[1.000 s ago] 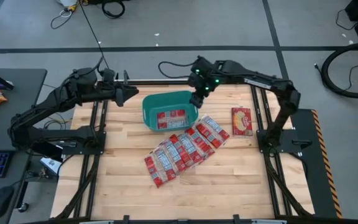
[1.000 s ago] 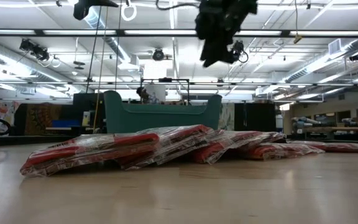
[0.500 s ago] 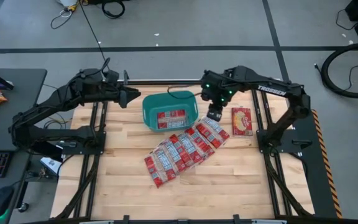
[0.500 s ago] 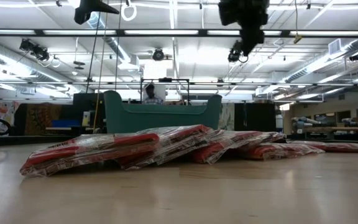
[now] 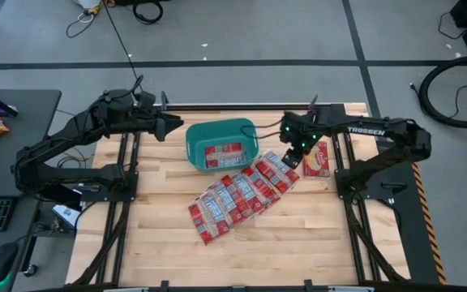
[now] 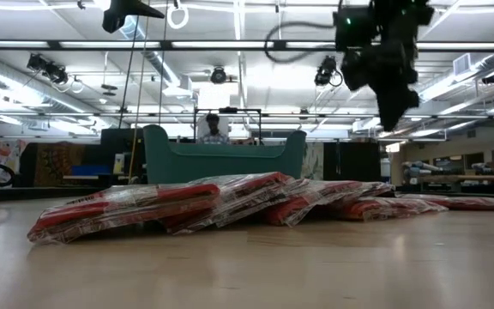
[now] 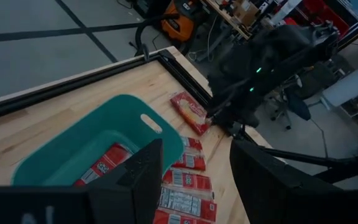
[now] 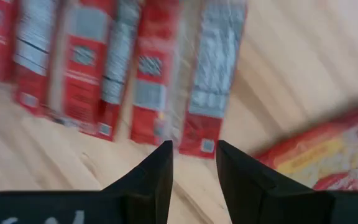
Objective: Sort popcorn bags into baskets
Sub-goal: Put the red popcorn bag into the blue bin
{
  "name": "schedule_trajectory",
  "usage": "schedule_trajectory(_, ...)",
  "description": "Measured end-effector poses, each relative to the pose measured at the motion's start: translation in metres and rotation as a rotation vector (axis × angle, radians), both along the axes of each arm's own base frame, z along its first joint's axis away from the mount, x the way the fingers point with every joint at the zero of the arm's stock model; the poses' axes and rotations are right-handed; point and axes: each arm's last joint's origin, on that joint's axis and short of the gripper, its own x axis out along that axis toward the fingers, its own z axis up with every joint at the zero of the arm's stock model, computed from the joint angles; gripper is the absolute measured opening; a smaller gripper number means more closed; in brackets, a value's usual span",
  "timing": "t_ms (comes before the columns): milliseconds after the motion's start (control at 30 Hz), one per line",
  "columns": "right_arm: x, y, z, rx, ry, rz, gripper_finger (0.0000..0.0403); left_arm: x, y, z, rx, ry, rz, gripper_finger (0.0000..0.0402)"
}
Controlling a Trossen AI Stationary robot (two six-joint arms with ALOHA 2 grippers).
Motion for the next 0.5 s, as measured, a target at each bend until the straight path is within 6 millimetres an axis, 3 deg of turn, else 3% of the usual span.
schedule_trajectory(267, -0.005, 0.01, -0.05, 0.004, 0.016, -0.038, 0.0128, 0.002, 0.001, -0.001, -0.002, 0.004, 0.001, 0.0192)
schedule_trajectory(500, 0.006, 0.015, -0.056, -0.169, -0.061, -0.037, 0.0128, 0.002, 0.001, -0.001, -0.004, 0.006, 0.001, 0.0192)
